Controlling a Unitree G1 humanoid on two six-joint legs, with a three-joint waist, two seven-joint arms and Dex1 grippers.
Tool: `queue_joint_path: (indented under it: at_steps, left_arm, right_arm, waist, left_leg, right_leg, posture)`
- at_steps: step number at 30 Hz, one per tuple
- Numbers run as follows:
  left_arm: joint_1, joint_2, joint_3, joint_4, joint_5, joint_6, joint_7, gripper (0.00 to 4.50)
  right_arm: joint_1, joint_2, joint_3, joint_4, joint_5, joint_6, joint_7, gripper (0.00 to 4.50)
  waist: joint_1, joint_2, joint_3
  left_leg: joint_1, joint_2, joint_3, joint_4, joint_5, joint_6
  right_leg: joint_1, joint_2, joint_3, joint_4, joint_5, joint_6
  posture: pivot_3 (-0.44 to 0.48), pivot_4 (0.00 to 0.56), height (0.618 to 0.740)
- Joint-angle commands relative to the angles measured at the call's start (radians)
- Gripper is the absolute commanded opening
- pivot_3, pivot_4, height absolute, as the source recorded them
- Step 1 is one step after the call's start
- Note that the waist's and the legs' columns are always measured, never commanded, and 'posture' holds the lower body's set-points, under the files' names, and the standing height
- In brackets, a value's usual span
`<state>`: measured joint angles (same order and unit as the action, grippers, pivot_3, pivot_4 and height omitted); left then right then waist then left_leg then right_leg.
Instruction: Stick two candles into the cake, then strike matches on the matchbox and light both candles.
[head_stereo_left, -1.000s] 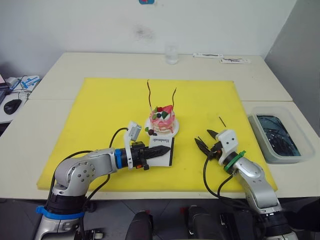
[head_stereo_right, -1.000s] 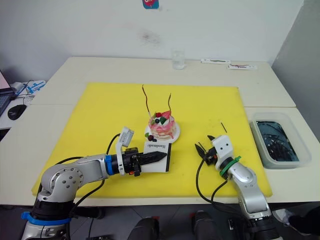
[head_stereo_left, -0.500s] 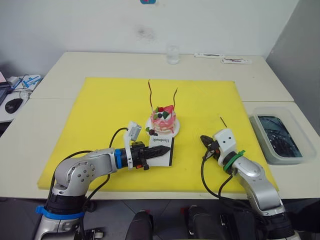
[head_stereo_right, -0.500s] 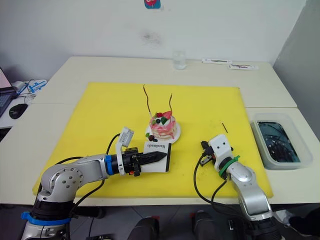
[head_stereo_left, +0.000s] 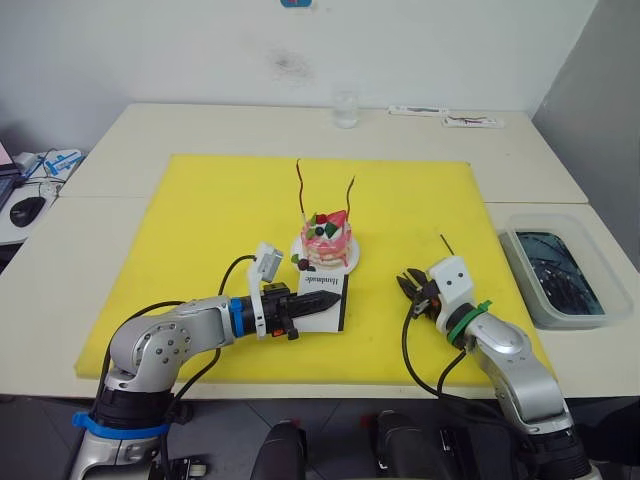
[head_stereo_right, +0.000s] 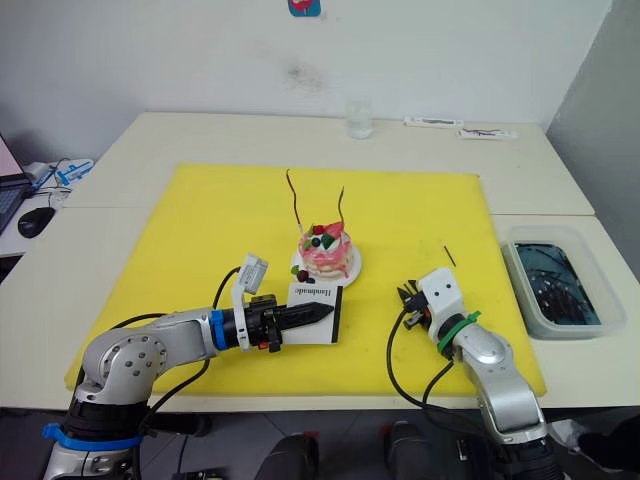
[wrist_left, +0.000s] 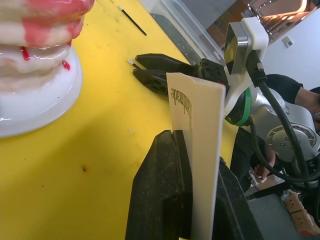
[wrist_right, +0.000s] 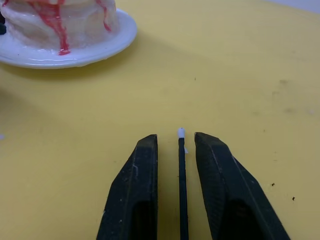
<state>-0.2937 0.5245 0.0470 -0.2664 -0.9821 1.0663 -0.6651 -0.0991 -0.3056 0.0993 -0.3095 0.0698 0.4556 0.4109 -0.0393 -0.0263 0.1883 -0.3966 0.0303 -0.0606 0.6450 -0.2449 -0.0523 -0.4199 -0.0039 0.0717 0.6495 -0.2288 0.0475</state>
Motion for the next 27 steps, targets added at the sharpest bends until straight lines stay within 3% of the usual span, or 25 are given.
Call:
queue_joint_path:
  at_steps: [1,11,16,27]
  left_arm:
    - [-0.010,-0.004,0.016,-0.021,0.000,-0.015,-0.002,0.00]
    - [-0.006,-0.006,0.015,-0.022,0.004,-0.017,0.004,0.00]
    - [-0.004,-0.006,0.015,-0.023,0.006,-0.018,0.006,0.00]
    - [-0.012,-0.014,0.020,-0.014,-0.002,-0.013,0.015,0.00]
  right_arm:
    - [-0.011,-0.001,-0.008,-0.029,-0.011,0.032,-0.029,1.29]
    - [-0.022,-0.006,0.003,-0.076,-0.023,0.172,-0.066,1.29]
    - [-0.015,0.005,0.011,-0.092,-0.022,0.200,-0.080,0.07]
    - [-0.043,-0.027,0.019,-0.186,0.027,0.180,-0.019,0.03]
  waist:
    - [0.000,0.000,0.000]
    - [0.006,0.000,0.000]
    - [0.006,0.000,0.000]
    - [0.006,0.000,0.000]
  left_leg:
    - [0.000,0.000,0.000,0.000,0.000,0.000]
    - [0.000,0.000,0.000,0.001,0.000,0.000]
    - [0.000,0.000,0.000,0.001,0.000,0.000]
    - [-0.001,0.000,0.000,0.000,0.000,0.000]
  right_leg:
    - [0.000,0.000,0.000,0.000,0.000,0.000]
    - [0.000,0.000,0.000,0.000,0.000,0.000]
    - [0.000,0.000,0.000,0.000,0.000,0.000]
    - [0.000,0.000,0.000,0.000,0.000,0.000]
  posture:
    - [0.000,0.150,0.740]
    - [0.000,0.150,0.740]
    - [0.000,0.150,0.740]
    - [0.000,0.150,0.740]
